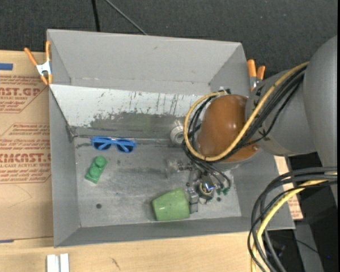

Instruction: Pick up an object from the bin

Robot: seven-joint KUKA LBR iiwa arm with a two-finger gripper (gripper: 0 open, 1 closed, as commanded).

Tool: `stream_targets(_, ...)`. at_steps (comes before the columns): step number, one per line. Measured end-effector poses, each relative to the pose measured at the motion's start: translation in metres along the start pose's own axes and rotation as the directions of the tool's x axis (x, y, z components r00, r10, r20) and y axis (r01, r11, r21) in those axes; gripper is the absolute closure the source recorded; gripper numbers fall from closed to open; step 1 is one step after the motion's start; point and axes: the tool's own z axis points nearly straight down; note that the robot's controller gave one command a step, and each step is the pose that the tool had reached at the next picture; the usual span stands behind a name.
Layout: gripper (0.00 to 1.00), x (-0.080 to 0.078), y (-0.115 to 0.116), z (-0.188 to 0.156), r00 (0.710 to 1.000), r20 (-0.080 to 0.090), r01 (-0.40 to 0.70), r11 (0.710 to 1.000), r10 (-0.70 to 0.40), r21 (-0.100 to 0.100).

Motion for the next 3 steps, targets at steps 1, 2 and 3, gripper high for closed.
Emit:
stream_targets(1,0.0,0.027,0.025,0.006,1.0,0.017,0.023,1.0,-0.023,0.005)
stream_targets(2,1.0,0.031,0.025,0.008,1.0,0.003,0.022,1.0,-0.022,0.003)
stream_targets(3,1.0,-0.016,0.02,-0.113,1.0,0.009,0.006,1.0,-0.006,0.004)
